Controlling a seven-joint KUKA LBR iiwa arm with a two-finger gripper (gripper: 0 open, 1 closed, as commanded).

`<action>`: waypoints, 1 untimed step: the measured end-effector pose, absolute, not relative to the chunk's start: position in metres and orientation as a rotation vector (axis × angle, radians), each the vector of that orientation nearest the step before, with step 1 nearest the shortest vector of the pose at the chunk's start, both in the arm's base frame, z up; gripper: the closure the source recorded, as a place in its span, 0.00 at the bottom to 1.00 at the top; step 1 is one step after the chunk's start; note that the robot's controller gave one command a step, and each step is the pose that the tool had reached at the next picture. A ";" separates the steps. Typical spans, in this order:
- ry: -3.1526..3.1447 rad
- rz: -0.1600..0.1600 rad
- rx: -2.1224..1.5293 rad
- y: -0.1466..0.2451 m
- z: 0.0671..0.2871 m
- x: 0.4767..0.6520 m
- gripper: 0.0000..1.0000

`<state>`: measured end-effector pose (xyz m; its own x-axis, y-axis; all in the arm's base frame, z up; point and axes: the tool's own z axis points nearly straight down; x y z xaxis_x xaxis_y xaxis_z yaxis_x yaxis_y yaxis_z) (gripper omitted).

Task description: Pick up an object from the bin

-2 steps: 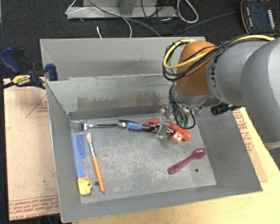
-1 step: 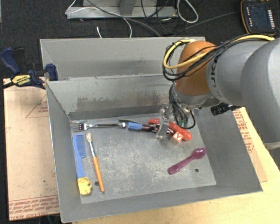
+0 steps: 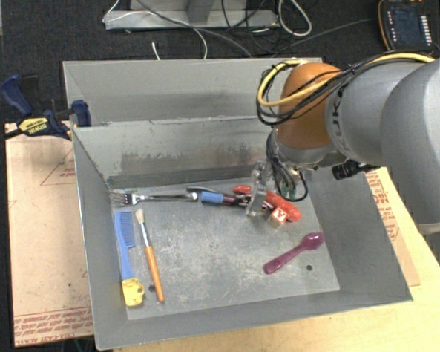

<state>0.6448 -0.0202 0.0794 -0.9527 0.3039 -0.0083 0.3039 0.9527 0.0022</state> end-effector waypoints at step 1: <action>3.093 0.002 0.481 -0.020 0.085 0.646 1.00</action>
Offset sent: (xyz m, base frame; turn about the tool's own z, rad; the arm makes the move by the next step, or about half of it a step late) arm 0.0005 -0.0002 0.0646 -0.0005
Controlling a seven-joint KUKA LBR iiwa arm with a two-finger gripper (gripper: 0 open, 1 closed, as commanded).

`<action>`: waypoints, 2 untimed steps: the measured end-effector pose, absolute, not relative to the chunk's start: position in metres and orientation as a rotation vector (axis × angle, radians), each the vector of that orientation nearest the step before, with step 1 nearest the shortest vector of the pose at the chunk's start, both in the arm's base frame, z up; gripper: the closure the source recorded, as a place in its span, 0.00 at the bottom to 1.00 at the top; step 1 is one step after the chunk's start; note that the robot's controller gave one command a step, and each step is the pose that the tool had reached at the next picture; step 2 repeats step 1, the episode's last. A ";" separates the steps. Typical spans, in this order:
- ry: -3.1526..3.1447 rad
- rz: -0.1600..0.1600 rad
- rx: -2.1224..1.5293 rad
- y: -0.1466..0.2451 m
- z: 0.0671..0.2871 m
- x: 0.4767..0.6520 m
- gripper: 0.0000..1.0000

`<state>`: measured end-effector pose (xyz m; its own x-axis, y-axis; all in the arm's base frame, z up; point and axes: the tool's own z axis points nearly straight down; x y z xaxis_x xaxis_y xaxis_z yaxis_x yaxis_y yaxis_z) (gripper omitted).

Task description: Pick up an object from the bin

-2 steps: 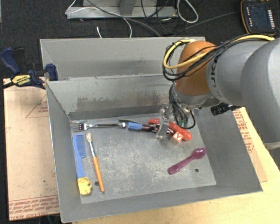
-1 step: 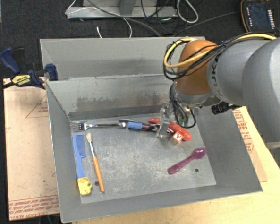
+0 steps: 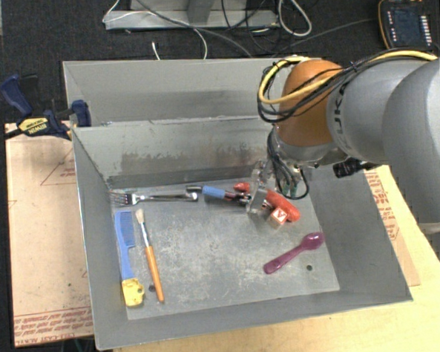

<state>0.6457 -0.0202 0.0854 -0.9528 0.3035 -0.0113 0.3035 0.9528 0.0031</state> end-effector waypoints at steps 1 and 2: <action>3.099 0.000 0.481 -0.020 0.102 0.643 1.00; 3.099 0.000 0.481 -0.020 0.102 0.643 1.00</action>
Offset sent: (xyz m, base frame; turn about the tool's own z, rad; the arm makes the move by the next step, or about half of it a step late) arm -0.0019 0.0001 0.0168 -0.0006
